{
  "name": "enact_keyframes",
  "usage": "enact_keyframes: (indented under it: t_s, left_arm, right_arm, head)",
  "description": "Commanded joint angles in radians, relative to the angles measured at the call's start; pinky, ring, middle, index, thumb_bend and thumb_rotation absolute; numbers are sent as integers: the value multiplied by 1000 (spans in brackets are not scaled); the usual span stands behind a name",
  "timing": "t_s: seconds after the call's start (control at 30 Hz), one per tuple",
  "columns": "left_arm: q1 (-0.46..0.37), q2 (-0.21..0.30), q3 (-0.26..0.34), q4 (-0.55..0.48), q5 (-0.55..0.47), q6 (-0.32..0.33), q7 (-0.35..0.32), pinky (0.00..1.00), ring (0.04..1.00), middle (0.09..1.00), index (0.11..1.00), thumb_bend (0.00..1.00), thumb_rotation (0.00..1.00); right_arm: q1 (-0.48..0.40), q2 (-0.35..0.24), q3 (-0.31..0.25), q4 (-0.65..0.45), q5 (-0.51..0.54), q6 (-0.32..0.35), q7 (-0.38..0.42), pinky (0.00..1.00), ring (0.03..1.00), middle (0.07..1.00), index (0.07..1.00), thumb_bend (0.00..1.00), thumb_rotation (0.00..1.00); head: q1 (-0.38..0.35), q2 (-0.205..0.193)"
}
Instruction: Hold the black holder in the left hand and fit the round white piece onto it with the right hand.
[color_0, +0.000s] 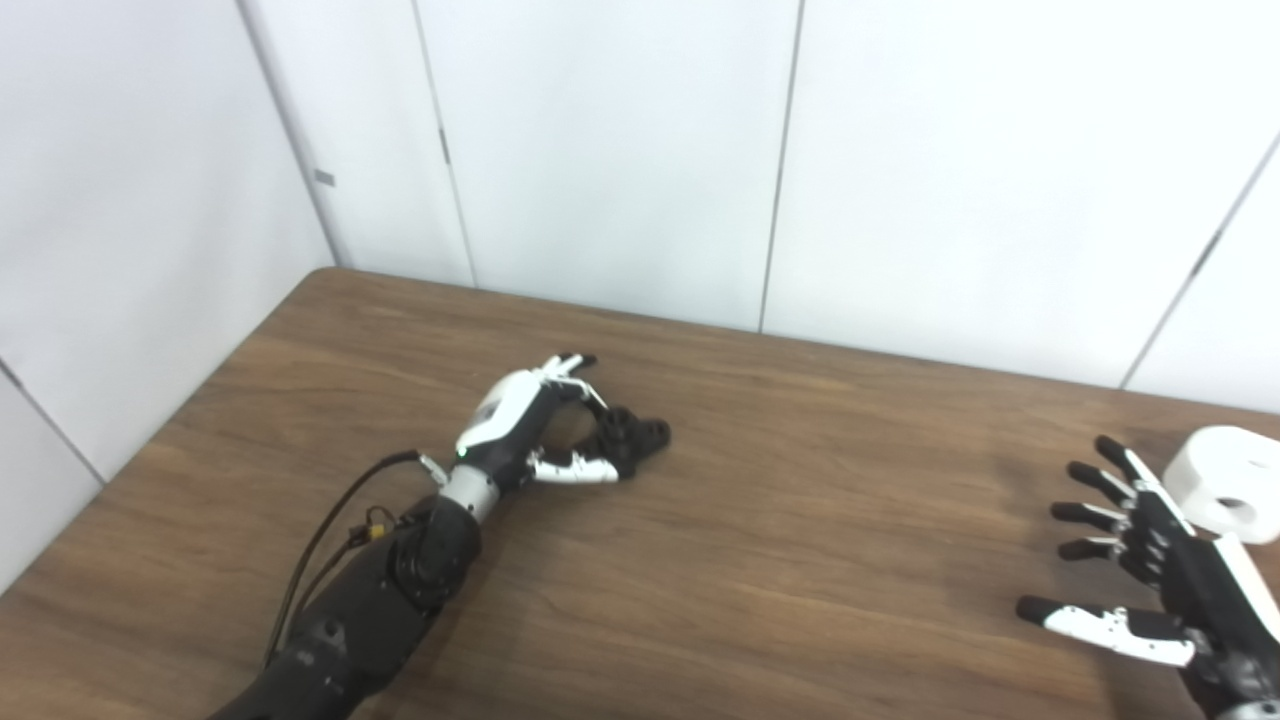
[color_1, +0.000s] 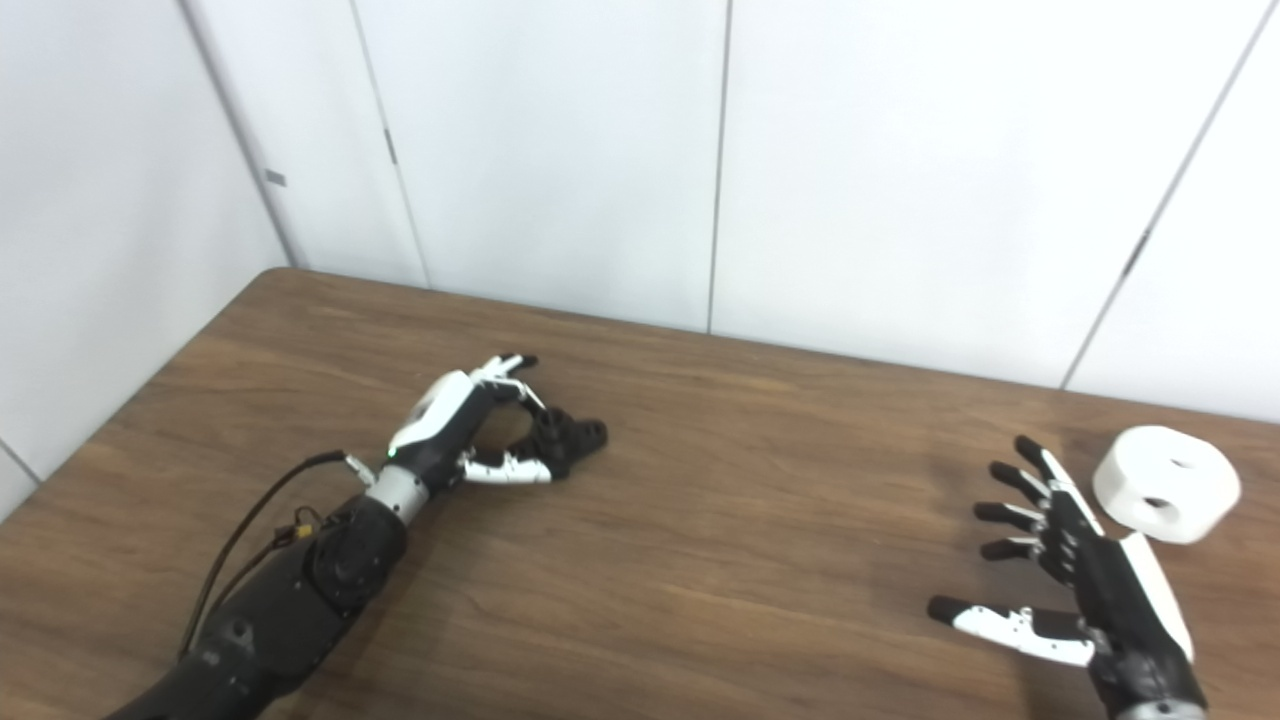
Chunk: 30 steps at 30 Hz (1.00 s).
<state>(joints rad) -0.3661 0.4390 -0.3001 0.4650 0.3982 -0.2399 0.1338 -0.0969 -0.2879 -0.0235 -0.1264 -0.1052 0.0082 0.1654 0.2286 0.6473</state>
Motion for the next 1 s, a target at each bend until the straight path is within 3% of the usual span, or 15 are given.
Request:
enact_keyframes:
  t_s: [0.0,0.27,0.57,0.97]
  left_arm:
    - [27,-30,-49,-16,25,-34,-81,1000,1000,952,481,524,68]
    - [21,-35,-112,-97,48,-92,-154,1000,1000,954,481,524,64]
    - [25,-54,-178,-164,65,-145,-224,1000,1000,951,481,524,68]
    - [33,-75,-200,-171,51,-204,-290,1000,1000,946,480,523,66]
  right_arm:
    - [-44,-6,0,-18,-7,-65,-14,597,755,886,960,694,77]
    - [-53,-1,-2,-10,2,-86,-18,604,772,891,957,696,71]
    - [-60,6,3,-20,3,-85,-18,614,781,896,962,708,147]
    - [-69,16,15,-58,-28,-55,-16,624,775,886,949,729,147]
  head:
    - [-9,3]
    - [-57,12]
    - [-116,24]
    - [-244,40]
